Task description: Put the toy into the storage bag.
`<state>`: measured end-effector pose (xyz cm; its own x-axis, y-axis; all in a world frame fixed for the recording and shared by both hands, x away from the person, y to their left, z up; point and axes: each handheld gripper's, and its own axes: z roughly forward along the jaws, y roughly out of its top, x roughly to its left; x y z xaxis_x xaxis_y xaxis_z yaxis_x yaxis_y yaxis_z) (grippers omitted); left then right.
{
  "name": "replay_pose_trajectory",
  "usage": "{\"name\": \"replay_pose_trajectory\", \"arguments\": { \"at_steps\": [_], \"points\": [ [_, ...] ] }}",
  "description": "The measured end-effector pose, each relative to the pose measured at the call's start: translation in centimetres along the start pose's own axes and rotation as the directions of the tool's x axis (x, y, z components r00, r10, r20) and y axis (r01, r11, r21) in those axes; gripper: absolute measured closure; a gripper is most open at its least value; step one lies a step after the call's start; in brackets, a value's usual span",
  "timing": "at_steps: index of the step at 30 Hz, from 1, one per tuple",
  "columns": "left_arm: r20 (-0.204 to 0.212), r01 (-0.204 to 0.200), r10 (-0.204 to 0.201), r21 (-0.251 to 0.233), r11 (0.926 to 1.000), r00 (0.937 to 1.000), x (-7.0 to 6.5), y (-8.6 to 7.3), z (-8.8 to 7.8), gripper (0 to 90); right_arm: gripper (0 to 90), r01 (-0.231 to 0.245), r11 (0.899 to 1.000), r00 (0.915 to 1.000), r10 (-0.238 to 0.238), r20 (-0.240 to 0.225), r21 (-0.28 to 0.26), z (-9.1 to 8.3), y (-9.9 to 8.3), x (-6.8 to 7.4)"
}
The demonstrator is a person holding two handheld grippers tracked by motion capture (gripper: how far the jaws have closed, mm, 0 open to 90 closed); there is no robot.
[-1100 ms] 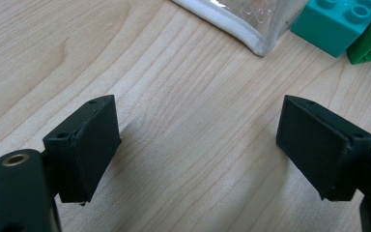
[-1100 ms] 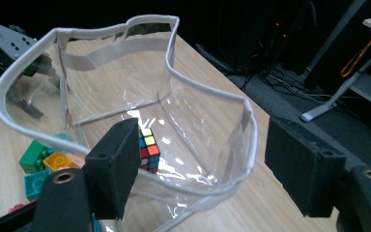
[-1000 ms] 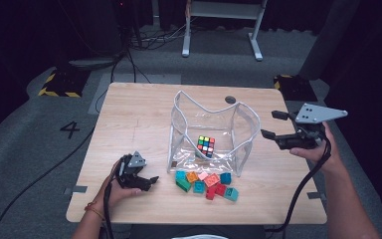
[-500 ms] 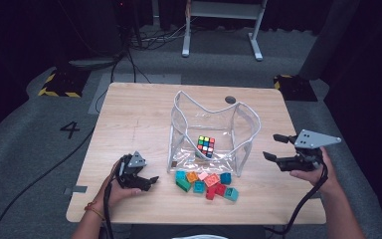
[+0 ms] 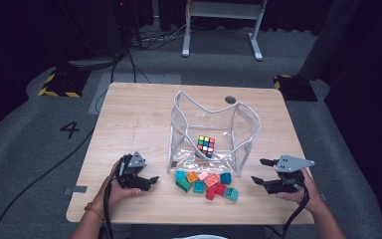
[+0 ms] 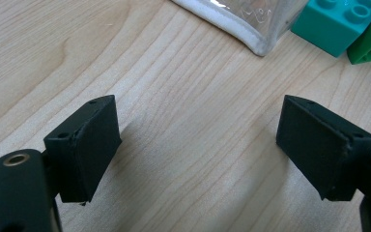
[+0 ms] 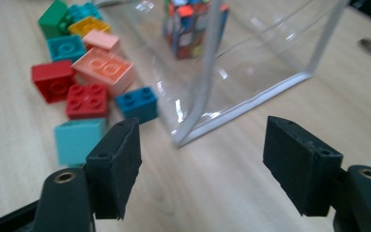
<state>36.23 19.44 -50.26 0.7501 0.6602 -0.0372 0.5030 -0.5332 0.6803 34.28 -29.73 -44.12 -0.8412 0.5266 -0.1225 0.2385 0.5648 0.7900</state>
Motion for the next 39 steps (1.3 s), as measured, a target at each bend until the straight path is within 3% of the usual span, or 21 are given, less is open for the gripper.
{"name": "replay_pose_trajectory", "arguments": {
  "at_steps": [5, 6, 9, 18, 33, 39],
  "points": [
    [-0.001, -0.003, 0.003, 0.002, 1.0, 1.0, 0.0, 0.0, 0.0, 15.7, 30.9, -0.038, 0.999, 0.997, 0.039, -0.066, 0.028, 1.1, -1.9, 0.9],
    [-0.001, -0.003, 0.003, 0.001, 1.0, 1.0, 0.0, 0.0, 0.0, 15.7, 31.0, -0.062, 0.998, 0.9929, 0.063, -0.101, 0.022, 1.4, -2.4, 1.1],
    [-0.001, -0.004, 0.004, 0.0, 1.0, 1.0, 0.0, 0.0, 0.0, 15.7, 31.4, -0.077, 0.997, 0.9881, 0.08, -0.131, 0.032, 1.8, -3.1, 1.6],
    [-0.001, -0.005, 0.005, 0.0, 1.0, 1.0, 0.0, 0.0, 0.0, 15.7, 32.0, -0.033, 0.997, 0.9811, 0.045, -0.188, 0.064, 3.3, -3.9, 3.4],
    [0.0, -0.003, 0.003, 0.0, 1.0, 1.0, 0.0, 0.0, 0.0, 15.7, 35.7, 0.012, 0.998, 0.9809, -0.001, -0.194, 0.056, 5.8, -2.5, 5.8],
    [0.0, -0.003, 0.003, 0.0, 1.0, 1.0, 0.0, 0.0, 0.0, 15.7, 47.5, 0.015, 0.999, 0.9808, -0.006, -0.195, 0.048, 6.2, -2.1, 5.9]
  ]
}}
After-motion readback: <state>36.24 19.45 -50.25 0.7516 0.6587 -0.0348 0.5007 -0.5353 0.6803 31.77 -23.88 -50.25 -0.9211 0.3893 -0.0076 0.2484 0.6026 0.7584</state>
